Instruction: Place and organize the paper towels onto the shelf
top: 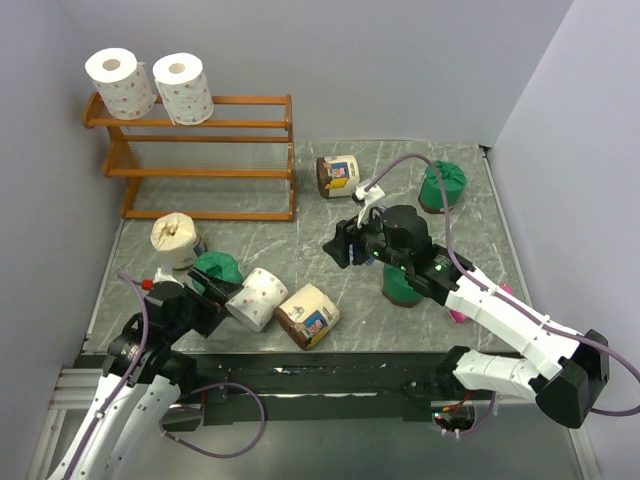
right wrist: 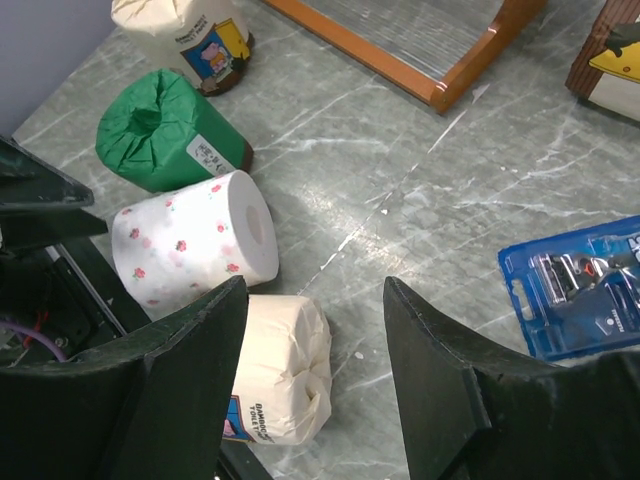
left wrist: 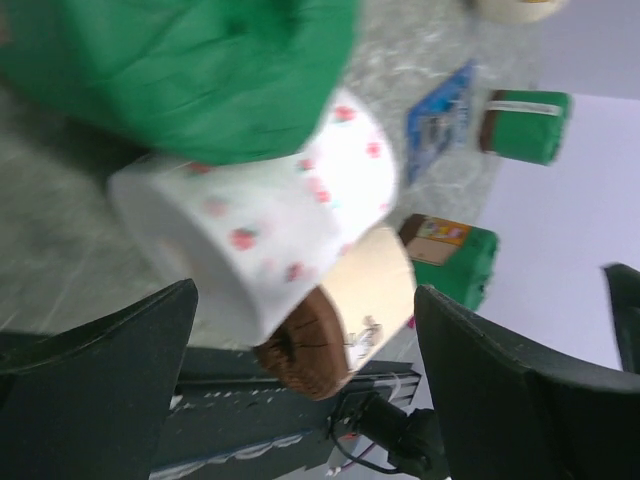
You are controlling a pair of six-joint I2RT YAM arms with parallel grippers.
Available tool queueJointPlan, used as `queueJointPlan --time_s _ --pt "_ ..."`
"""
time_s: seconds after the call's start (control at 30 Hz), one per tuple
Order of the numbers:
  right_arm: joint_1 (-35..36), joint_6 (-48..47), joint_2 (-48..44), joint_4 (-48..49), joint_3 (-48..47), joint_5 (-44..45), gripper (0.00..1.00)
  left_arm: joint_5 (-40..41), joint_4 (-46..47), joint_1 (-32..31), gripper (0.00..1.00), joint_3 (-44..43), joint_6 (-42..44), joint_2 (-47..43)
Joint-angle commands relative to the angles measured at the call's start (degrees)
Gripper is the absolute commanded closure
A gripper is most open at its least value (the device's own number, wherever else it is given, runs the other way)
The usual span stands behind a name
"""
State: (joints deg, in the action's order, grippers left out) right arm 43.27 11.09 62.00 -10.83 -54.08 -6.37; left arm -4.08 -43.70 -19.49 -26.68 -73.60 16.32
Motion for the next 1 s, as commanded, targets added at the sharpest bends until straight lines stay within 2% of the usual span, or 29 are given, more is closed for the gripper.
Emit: queueJointPlan --time_s 0.0,0.1,0.37,0.53,0.77,0.97 --pt "0.3 0.2 -1.5 2.3 0.6 1.8 0.36 1.3 -3.4 -0.1 0.04 -1.5 -2.5 0.3" --pt "0.2 0.3 -1.2 2.7 0.6 1.9 0.35 2.2 -4.4 -0.1 0.02 -2.2 -2.1 2.1" --pt "0.2 1.4 0.8 2.9 -0.5 0.7 0.35 -2.2 2.8 -0.2 0.03 3.6 -3.5 2.8" --pt "0.3 0.6 0.8 3.3 -0.3 1.4 0.35 -6.0 11.2 -0.5 0.1 7.3 -3.5 4.2" --pt "0.3 -0.7 -1.1 1.5 -1.5 2.8 0.35 -2.8 15.6 -4.8 0.14 8.6 -4.7 5.6" --pt "0.2 -1.1 -2.7 0.8 -1.3 2.9 0.35 -0.9 21.2 -9.7 0.21 11.4 -6.6 8.6"
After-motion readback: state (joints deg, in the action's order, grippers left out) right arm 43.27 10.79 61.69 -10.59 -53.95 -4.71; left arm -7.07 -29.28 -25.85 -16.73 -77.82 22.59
